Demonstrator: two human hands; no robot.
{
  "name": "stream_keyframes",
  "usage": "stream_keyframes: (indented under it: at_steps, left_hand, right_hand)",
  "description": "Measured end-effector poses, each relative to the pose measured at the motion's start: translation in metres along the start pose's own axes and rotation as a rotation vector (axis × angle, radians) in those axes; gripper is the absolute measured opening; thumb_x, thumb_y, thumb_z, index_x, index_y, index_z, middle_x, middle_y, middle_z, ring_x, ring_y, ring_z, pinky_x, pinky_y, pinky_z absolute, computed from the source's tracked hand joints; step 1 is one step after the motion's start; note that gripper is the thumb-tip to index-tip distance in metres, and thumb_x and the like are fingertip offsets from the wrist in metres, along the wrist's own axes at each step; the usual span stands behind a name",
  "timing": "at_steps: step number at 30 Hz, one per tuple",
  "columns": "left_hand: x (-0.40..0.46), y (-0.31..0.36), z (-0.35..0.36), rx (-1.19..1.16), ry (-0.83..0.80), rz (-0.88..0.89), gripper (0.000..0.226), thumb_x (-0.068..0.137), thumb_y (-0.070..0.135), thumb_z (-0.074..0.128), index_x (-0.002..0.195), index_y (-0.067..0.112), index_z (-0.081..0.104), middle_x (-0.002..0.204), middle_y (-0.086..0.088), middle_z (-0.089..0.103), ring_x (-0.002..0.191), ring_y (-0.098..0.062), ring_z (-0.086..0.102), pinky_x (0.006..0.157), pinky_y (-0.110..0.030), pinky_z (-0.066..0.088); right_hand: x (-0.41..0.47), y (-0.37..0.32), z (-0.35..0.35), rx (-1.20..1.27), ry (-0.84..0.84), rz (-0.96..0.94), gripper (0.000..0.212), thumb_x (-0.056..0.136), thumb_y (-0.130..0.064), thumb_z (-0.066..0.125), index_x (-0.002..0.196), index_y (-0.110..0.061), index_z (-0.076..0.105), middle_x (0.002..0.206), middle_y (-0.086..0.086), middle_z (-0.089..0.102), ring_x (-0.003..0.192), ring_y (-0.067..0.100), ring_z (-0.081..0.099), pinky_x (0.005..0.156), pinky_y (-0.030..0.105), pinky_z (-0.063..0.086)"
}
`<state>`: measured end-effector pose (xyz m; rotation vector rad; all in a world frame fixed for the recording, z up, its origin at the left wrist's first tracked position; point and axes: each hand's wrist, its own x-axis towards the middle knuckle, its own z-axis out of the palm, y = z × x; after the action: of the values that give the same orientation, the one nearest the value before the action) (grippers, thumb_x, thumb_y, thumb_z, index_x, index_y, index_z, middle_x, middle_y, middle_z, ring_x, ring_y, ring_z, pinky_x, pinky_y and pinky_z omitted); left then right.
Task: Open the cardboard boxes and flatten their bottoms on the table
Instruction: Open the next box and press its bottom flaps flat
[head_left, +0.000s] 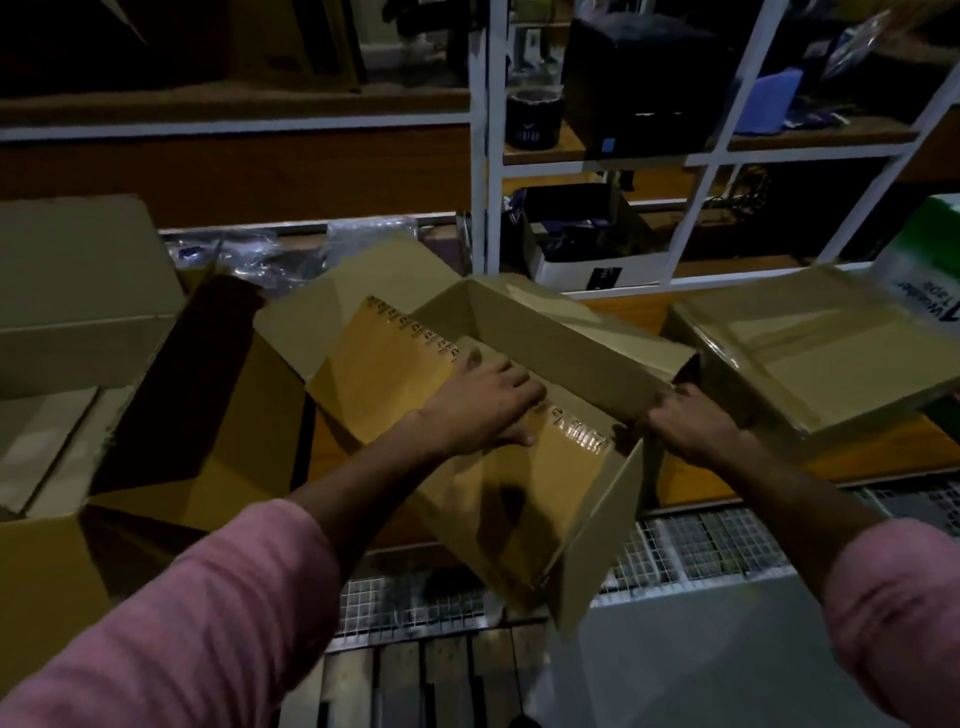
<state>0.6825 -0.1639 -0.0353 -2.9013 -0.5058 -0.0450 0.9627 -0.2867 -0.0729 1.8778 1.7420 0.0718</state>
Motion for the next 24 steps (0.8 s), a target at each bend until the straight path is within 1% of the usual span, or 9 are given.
stream_keyframes:
  at_steps: [3,6,10,12,13,15,17,19,24]
  left_hand:
    - [0.022,-0.003,-0.004,0.031,0.004,-0.035,0.062,0.09,0.07,0.051,0.13,0.022,0.049,0.126,-0.002,0.055,0.118,-0.024,0.045,0.104,-0.053,0.031]
    - [0.033,-0.005,0.0,-0.031,-0.048,-0.041,0.064,0.09,0.069,0.052,0.13,0.02,0.048,0.128,-0.003,0.054,0.119,-0.022,0.043,0.104,-0.051,0.033]
    - [0.043,0.0,0.007,-0.085,-0.021,-0.062,0.059,0.092,0.072,0.045,0.121,0.02,0.05,0.122,-0.003,0.055,0.112,-0.02,0.043,0.103,-0.053,0.034]
    - [0.048,0.007,0.008,-0.09,-0.008,-0.088,0.059,0.093,0.071,0.043,0.12,0.019,0.05,0.122,-0.003,0.055,0.112,-0.021,0.042,0.102,-0.054,0.034]
    - [0.051,0.01,0.007,-0.09,0.008,-0.095,0.059,0.093,0.071,0.043,0.121,0.019,0.05,0.122,-0.003,0.054,0.112,-0.021,0.042,0.1,-0.054,0.034]
    - [0.053,0.016,0.006,-0.1,0.044,-0.094,0.058,0.094,0.069,0.043,0.123,0.019,0.05,0.123,-0.003,0.053,0.112,-0.022,0.042,0.098,-0.053,0.033]
    - [0.052,0.018,0.003,-0.133,0.063,-0.076,0.057,0.094,0.066,0.045,0.125,0.019,0.049,0.124,-0.003,0.052,0.113,-0.022,0.042,0.098,-0.051,0.033]
    - [0.048,0.01,-0.002,-0.174,0.046,-0.081,0.056,0.093,0.066,0.047,0.126,0.02,0.049,0.126,-0.003,0.053,0.115,-0.021,0.045,0.1,-0.047,0.035]
    - [0.021,-0.028,-0.023,-0.108,-0.04,-0.14,0.055,0.094,0.063,0.051,0.129,0.02,0.051,0.13,-0.004,0.056,0.12,-0.022,0.048,0.104,-0.042,0.033]
  right_hand:
    - [0.024,0.01,-0.012,0.05,-0.03,0.048,0.023,0.098,-0.025,0.057,0.12,-0.026,0.063,0.127,0.004,0.062,0.121,0.022,0.056,0.106,0.041,0.04]
    - [0.031,0.005,-0.012,0.333,-0.055,0.058,0.027,0.094,-0.017,0.062,0.12,-0.023,0.066,0.123,0.003,0.067,0.115,0.021,0.062,0.097,0.037,0.05]
    - [0.009,-0.014,-0.014,1.319,0.133,0.117,0.032,0.101,-0.009,0.048,0.115,-0.021,0.074,0.116,-0.002,0.073,0.109,0.01,0.065,0.092,0.033,0.052]
    - [-0.008,-0.024,-0.025,1.731,0.144,0.127,0.029,0.104,-0.036,0.047,0.114,-0.028,0.074,0.113,-0.002,0.074,0.108,0.015,0.067,0.09,0.035,0.051]
    - [-0.016,-0.028,-0.029,1.812,0.118,0.085,0.033,0.1,-0.051,0.051,0.116,-0.031,0.073,0.112,-0.002,0.074,0.107,0.017,0.068,0.089,0.036,0.051]
    - [-0.03,-0.037,-0.037,1.765,0.106,-0.026,0.034,0.092,-0.053,0.065,0.116,-0.031,0.072,0.108,0.002,0.075,0.101,0.02,0.07,0.083,0.039,0.054]
    - [-0.037,-0.041,-0.041,1.689,0.134,-0.026,0.022,0.089,-0.032,0.075,0.111,-0.027,0.072,0.105,0.007,0.075,0.096,0.023,0.072,0.082,0.043,0.057]
    - [-0.042,-0.039,-0.045,1.694,0.131,-0.02,0.023,0.09,-0.021,0.074,0.112,-0.025,0.072,0.106,0.004,0.076,0.094,0.02,0.074,0.084,0.043,0.059]
    - [-0.058,-0.024,-0.063,1.566,0.143,-0.067,0.024,0.091,-0.021,0.073,0.114,-0.025,0.072,0.102,-0.004,0.076,0.091,0.012,0.073,0.074,0.029,0.058]
